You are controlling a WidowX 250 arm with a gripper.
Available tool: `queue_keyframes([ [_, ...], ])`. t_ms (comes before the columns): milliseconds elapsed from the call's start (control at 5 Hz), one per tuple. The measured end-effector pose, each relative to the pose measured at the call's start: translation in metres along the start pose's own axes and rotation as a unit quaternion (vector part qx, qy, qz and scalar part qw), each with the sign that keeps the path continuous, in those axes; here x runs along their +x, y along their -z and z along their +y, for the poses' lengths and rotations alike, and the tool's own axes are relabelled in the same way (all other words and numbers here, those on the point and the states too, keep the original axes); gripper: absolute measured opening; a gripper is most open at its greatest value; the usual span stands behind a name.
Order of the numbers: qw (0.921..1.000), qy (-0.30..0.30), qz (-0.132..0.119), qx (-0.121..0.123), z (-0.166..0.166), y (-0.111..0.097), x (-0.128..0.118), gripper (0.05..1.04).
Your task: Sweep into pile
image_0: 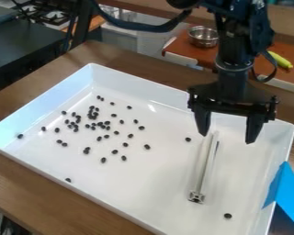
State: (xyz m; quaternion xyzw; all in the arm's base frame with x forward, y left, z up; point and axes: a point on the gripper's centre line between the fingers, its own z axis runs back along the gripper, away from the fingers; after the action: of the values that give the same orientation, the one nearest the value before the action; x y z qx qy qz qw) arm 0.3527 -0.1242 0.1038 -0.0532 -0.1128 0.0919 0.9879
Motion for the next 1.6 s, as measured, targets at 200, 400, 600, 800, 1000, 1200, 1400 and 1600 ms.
queue_keyframes([
  [200, 0.9998, -0.003, 0.016, 0.01, 0.003, 0.012, -0.005, 1.001],
  [400, 0.9992, -0.012, 0.015, 0.035, 0.011, 0.016, -0.005, 1.001],
  [600, 0.9977, -0.012, 0.027, 0.061, 0.018, 0.018, -0.007, 1.001],
  [800, 0.9977, -0.017, 0.023, 0.061, 0.018, 0.019, -0.006, 1.001],
  [1000, 0.998, -0.017, 0.018, 0.058, 0.012, 0.026, -0.01, 1.001],
  [1200, 0.9978, -0.017, 0.022, 0.06, 0.01, 0.03, -0.013, 1.001],
  [1400, 0.9977, -0.02, 0.022, 0.061, 0.01, 0.032, -0.013, 1.001],
  [1600, 0.9977, -0.021, 0.02, 0.06, 0.011, 0.033, -0.013, 1.001],
])
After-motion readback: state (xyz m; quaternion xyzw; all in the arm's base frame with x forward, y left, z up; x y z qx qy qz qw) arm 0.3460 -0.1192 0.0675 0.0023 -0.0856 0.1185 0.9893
